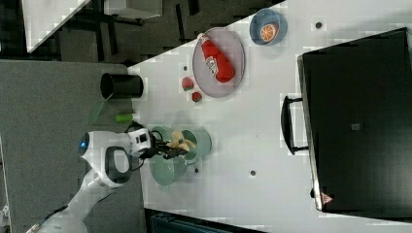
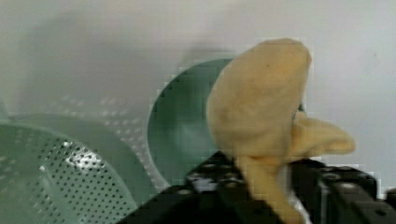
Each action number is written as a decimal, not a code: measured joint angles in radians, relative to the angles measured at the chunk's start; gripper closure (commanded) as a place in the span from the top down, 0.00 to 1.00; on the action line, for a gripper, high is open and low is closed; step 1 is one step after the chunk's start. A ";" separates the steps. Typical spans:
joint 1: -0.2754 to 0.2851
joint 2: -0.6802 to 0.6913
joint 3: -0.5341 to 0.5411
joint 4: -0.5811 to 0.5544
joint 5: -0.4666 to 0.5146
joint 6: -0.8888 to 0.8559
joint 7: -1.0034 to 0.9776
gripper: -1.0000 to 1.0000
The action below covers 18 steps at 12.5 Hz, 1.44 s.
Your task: Pick Banana and place it in mug.
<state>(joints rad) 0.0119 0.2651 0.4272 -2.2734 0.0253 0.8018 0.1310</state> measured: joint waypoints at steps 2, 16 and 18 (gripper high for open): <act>-0.003 -0.005 -0.006 -0.037 -0.009 0.008 0.044 0.83; 0.013 -0.408 -0.141 0.086 -0.025 -0.339 0.113 1.00; -0.002 -0.493 -0.237 0.168 -0.032 -0.429 0.114 1.00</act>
<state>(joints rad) 0.0100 -0.2279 0.1898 -2.1055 -0.0066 0.3730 0.2445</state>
